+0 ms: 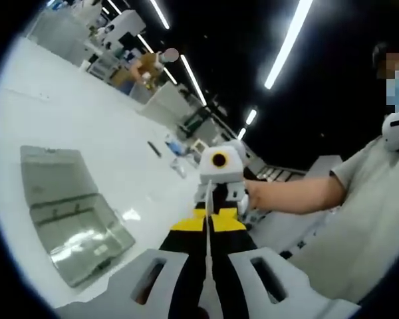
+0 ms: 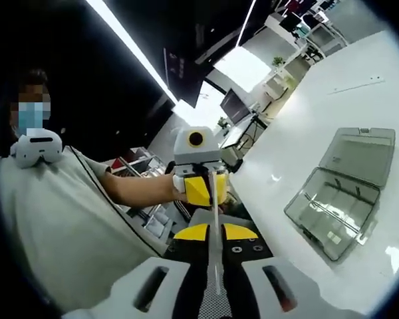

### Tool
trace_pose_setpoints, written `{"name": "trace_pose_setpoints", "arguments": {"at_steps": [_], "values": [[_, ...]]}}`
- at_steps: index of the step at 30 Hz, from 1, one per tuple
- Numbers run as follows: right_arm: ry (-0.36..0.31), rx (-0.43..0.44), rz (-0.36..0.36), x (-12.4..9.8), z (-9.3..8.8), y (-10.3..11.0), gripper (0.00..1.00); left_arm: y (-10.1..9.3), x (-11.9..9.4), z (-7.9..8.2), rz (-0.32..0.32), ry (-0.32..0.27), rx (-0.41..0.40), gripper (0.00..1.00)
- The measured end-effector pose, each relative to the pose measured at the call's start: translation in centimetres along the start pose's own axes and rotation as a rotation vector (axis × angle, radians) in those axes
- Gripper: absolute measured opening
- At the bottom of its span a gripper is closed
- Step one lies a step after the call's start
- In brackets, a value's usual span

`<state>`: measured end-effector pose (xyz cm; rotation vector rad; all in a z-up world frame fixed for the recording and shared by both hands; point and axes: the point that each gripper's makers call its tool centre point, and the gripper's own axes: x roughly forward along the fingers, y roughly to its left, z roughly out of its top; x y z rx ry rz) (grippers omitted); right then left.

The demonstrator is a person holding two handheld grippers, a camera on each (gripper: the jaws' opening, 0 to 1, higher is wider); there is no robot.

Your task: Insert the divider into the dual guide fixture by aligning both edges with the guide slots and pushing it downward to the bottom, including one-sided entry, uneven engagement, binding, and posture correction.

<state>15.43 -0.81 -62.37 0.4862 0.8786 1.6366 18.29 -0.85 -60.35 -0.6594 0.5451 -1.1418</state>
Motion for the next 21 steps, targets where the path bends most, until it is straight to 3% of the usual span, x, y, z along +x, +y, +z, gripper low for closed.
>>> {"name": "trace_pose_setpoints", "arguments": {"at_steps": [21], "values": [[0.0,-0.011,0.036,0.12,0.11,0.65,0.01,-0.77,-0.09,0.54,-0.028,-0.014,0.0,0.0]]}}
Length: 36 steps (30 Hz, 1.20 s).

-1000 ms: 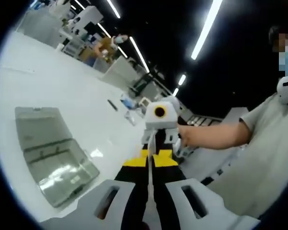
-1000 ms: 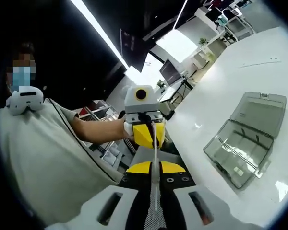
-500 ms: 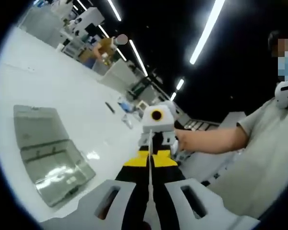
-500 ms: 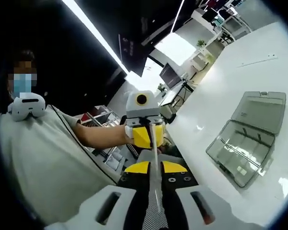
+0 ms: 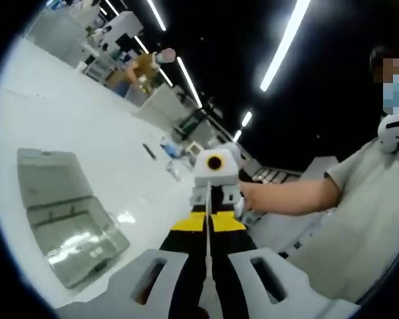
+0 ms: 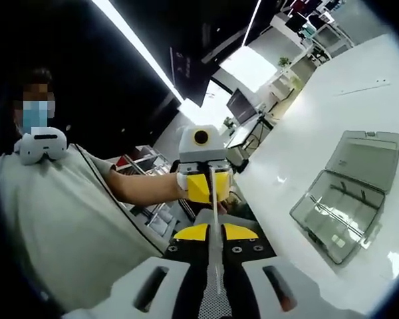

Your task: Insert the divider into the dual guide fixture by aligning both edges with the guide slots and pushing it downward to the bottom, including one-sided entry, uneven engagement, binding, and posture correction.

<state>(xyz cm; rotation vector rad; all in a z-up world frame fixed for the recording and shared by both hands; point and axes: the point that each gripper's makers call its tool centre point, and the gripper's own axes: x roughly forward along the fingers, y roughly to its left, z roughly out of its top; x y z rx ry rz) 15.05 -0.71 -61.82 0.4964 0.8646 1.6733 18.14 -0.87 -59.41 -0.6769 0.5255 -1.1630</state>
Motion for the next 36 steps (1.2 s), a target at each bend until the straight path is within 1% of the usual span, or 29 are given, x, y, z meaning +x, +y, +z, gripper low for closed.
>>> {"name": "trace_pose_setpoints", "arguments": {"at_steps": [8,11,15,18,21,25,29,31,32,33,36], "values": [[0.002,0.02,-0.003,-0.1,0.0,0.1,0.0,0.0,0.0,-0.1,-0.009,0.0,-0.016,0.0],[0.012,0.026,-0.011,-0.1,-0.1,0.2,0.0,0.1,0.0,-0.1,-0.01,0.001,-0.015,0.0],[0.034,0.056,-0.039,-0.1,-0.2,-0.1,0.0,0.4,-0.1,-0.3,-0.001,0.002,-0.012,0.0],[0.054,0.064,-0.075,0.1,-0.2,-0.4,0.0,0.8,-0.2,-0.4,0.021,0.008,-0.014,0.01],[0.064,0.1,-0.099,0.3,-0.1,-0.7,0.0,1.3,-0.3,-0.4,0.048,0.006,-0.007,0.02],[0.066,0.119,-0.147,0.2,0.2,-1.5,0.0,2.2,-0.7,-0.5,0.096,0.011,0.019,0.02],[0.068,0.17,-0.176,0.1,0.2,-2.0,0.0,2.9,-1.3,-0.6,0.132,0.015,0.036,0.01],[0.074,0.167,-0.202,0.0,0.2,-2.4,0.0,3.2,-1.6,-0.6,0.156,0.017,0.05,0.0],[0.077,0.187,-0.232,-0.1,0.2,-2.8,0.0,3.3,-1.7,-0.6,0.163,0.017,0.053,0.01],[0.073,0.195,-0.235,-0.1,0.3,-2.9,0.0,3.8,-1.9,-0.6,0.186,0.024,0.063,0.0],[0.091,0.177,-0.292,-0.4,0.3,-3.9,0.0,3.9,-2.1,-0.6,0.204,0.032,0.084,0.0]]}}
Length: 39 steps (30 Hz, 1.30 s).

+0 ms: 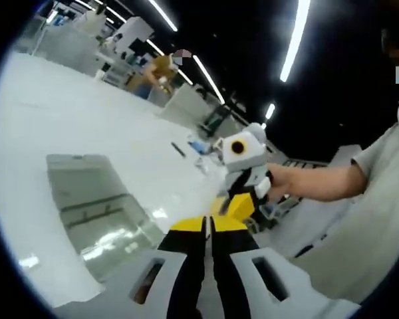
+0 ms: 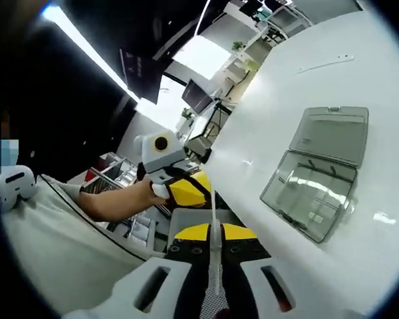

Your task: Insert the divider into the dual guide fixture by aligning both edges with the guide slots and pushing it downward to the bottom, including one-sided entry, uneven engagement, binding, and posture correction.

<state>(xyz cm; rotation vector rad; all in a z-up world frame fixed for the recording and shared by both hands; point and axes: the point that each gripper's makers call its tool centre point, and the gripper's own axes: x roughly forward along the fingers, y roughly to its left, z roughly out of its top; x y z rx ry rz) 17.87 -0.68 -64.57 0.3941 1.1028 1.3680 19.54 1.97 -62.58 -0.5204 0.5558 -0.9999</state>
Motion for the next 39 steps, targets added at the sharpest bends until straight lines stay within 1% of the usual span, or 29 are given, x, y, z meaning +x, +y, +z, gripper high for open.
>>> {"name": "trace_pose_setpoints", "arguments": {"at_steps": [1,4,7,8,10,12,13,15,16,18,20,22,23,26,30,33,35,39], "values": [[0.003,0.025,-0.008,0.1,0.0,-0.1,0.0,0.1,-0.1,0.1,0.008,-0.002,0.005,0.0],[0.004,0.049,-0.05,0.1,0.2,-0.7,0.0,0.5,-0.3,0.1,0.035,-0.001,0.021,0.0],[0.017,0.053,-0.091,0.2,0.3,-1.4,0.0,1.0,-0.4,-0.4,0.078,0.028,0.057,0.0],[0.033,0.067,-0.098,0.4,0.0,-1.3,0.0,1.3,-0.5,-0.6,0.097,0.04,0.082,0.0],[0.046,0.065,-0.146,0.4,0.0,-2.0,0.0,1.3,-0.5,-0.7,0.107,0.042,0.095,0.0],[0.067,0.078,-0.165,0.5,-0.2,-2.1,0.0,1.5,-0.6,-0.8,0.119,0.043,0.104,0.0],[0.069,0.09,-0.191,0.5,-0.2,-2.5,0.0,1.7,-0.6,-0.8,0.128,0.045,0.111,0.01],[0.091,0.091,-0.22,0.5,-0.3,-2.8,0.0,1.8,-0.6,-0.9,0.143,0.053,0.133,0.01],[0.092,0.098,-0.248,0.5,-0.3,-3.2,0.0,1.8,-0.7,-0.9,0.147,0.054,0.138,0.02],[0.093,0.124,-0.267,0.4,-0.2,-3.5,0.0,2.2,-0.8,-1.0,0.173,0.063,0.17,0.05],[0.095,0.145,-0.296,0.3,-0.1,-3.8,0.0,2.2,-0.9,-1.1,0.181,0.065,0.179,0.06],[0.097,0.166,-0.311,0.3,0.0,-4.0,0.0,2.4,-1.1,-1.2,0.198,0.069,0.194,0.08],[0.098,0.186,-0.347,0.1,0.0,-4.5,0.0,2.4,-1.2,-1.4,0.207,0.075,0.204,0.08],[0.099,0.207,-0.374,0.2,0.3,-4.9,0.0,2.5,-1.3,-1.7,0.227,0.088,0.23,0.09],[0.131,0.241,-0.436,0.3,0.4,-5.8,0.0,2.8,-1.6,-2.2,0.258,0.107,0.258,0.09],[0.15,0.254,-0.491,0.4,0.5,-6.5,0.0,3.3,-1.9,-2.7,0.297,0.128,0.282,0.12],[0.158,0.271,-0.506,0.6,0.6,-6.9,0.0,3.3,-2.0,-2.7,0.301,0.127,0.283,0.13],[0.177,0.302,-0.541,0.9,0.5,-7.1,0.0,3.6,-2.5,-2.8,0.329,0.124,0.302,0.18]]}}
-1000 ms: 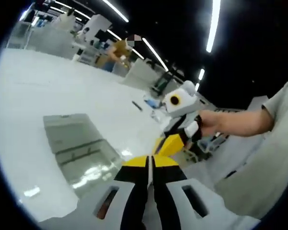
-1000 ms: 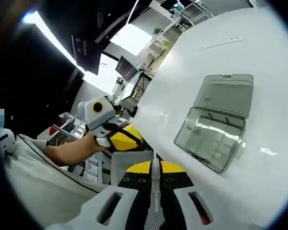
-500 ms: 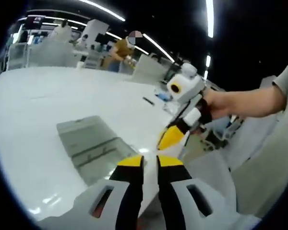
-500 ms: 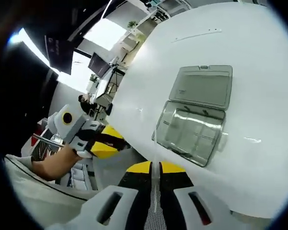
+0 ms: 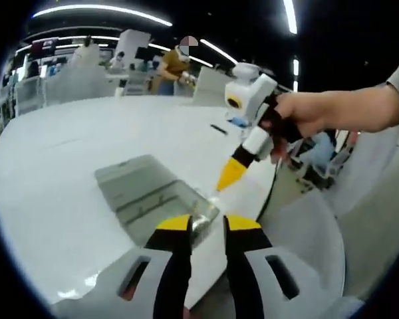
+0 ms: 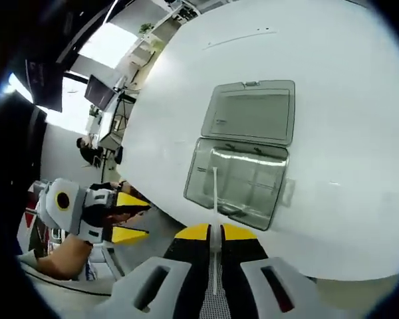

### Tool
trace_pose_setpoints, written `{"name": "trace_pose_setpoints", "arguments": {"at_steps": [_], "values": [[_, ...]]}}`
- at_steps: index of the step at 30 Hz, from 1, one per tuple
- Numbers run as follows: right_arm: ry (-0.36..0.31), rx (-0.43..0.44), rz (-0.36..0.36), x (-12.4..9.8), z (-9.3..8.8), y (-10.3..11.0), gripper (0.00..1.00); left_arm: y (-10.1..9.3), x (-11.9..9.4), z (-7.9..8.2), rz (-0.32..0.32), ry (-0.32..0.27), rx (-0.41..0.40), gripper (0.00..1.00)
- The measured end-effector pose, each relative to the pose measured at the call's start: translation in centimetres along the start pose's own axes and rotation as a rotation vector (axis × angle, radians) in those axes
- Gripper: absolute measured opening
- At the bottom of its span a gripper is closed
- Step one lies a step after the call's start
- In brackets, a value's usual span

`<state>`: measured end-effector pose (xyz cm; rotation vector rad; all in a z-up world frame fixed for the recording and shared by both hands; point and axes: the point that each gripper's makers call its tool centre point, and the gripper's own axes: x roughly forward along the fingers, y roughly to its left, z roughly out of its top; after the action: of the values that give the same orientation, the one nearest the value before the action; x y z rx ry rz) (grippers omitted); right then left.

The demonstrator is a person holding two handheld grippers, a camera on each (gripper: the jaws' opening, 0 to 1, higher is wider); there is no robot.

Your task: Insert the divider into the dual guide fixture by aligning both edges with the guide slots and pushing it downward to the bottom, including one-sided entry, uneven engagement, binding, and posture correction.

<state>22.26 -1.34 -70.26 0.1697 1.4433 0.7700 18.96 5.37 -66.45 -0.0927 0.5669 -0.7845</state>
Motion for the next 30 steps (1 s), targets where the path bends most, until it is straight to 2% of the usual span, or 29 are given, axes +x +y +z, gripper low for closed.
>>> {"name": "trace_pose_setpoints", "arguments": {"at_steps": [7,12,23,30], "values": [[0.02,0.047,-0.039,0.8,0.8,0.1,0.0,0.4,-0.3,-0.6,0.042,0.015,0.032,0.31],[0.046,0.048,-0.101,1.2,1.1,-0.6,0.0,0.3,-0.5,-1.1,0.043,0.018,0.025,0.3],[0.044,0.111,-0.149,2.0,1.8,-1.5,0.0,0.6,-0.9,-1.9,0.066,0.027,0.028,0.3],[0.073,0.142,-0.182,2.8,2.0,-1.7,0.0,0.7,-0.8,-2.3,0.072,0.028,0.022,0.3]]}}
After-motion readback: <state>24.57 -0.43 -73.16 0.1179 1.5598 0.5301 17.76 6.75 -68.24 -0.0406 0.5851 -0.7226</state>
